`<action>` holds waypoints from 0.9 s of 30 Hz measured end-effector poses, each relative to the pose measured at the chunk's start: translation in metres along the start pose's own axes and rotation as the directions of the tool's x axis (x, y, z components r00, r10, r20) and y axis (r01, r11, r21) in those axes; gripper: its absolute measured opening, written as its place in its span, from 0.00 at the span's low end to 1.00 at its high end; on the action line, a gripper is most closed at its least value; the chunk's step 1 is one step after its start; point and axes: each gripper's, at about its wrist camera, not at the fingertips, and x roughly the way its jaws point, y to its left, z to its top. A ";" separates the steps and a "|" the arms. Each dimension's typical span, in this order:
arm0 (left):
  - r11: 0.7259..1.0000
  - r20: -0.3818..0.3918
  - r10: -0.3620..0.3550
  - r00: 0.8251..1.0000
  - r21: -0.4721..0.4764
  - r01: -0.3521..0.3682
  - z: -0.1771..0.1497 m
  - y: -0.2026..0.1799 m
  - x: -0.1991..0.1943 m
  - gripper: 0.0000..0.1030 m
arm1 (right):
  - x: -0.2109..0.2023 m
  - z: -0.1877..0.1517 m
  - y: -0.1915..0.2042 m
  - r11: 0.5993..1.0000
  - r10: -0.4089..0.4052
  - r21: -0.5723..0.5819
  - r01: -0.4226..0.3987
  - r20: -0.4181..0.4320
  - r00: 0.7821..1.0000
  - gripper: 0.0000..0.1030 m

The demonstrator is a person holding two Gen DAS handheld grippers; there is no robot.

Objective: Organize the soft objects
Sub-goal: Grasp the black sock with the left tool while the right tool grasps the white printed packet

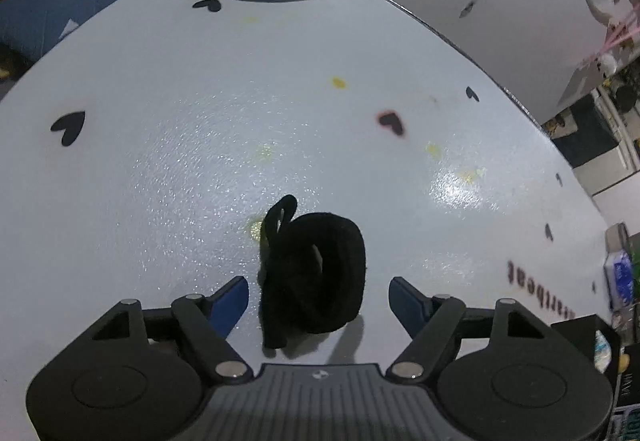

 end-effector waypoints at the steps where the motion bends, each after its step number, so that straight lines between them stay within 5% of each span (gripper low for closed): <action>1: 1.000 0.000 0.013 1.000 0.012 -0.013 0.001 -0.004 0.001 0.72 | 0.007 0.000 0.001 1.000 -0.008 0.007 0.008 -0.021 1.000 1.00; 5: 0.996 -0.003 0.074 0.997 0.047 -0.074 0.002 -0.013 0.003 0.62 | 0.033 -0.001 0.005 0.999 -0.044 0.027 0.046 -0.087 0.995 1.00; 13: 0.975 -0.016 0.191 0.981 0.115 -0.188 0.001 -0.030 0.009 0.59 | 0.076 -0.005 0.026 0.995 -0.097 -0.021 0.095 -0.157 0.983 1.00; 18: 0.966 0.012 0.222 0.975 0.132 -0.222 -0.003 -0.030 0.007 0.41 | 0.084 -0.006 0.037 0.976 -0.212 -0.087 0.200 -0.149 0.966 1.00; 23: 0.965 0.032 0.220 0.975 0.139 -0.223 -0.005 -0.027 0.005 0.22 | 0.080 -0.009 0.032 0.973 -0.226 -0.080 0.216 -0.152 0.962 0.99; 27: 0.961 0.052 0.180 0.982 0.203 -0.187 -0.011 -0.026 0.004 0.21 | 0.072 -0.009 0.034 0.974 -0.211 -0.108 0.198 -0.125 0.969 0.81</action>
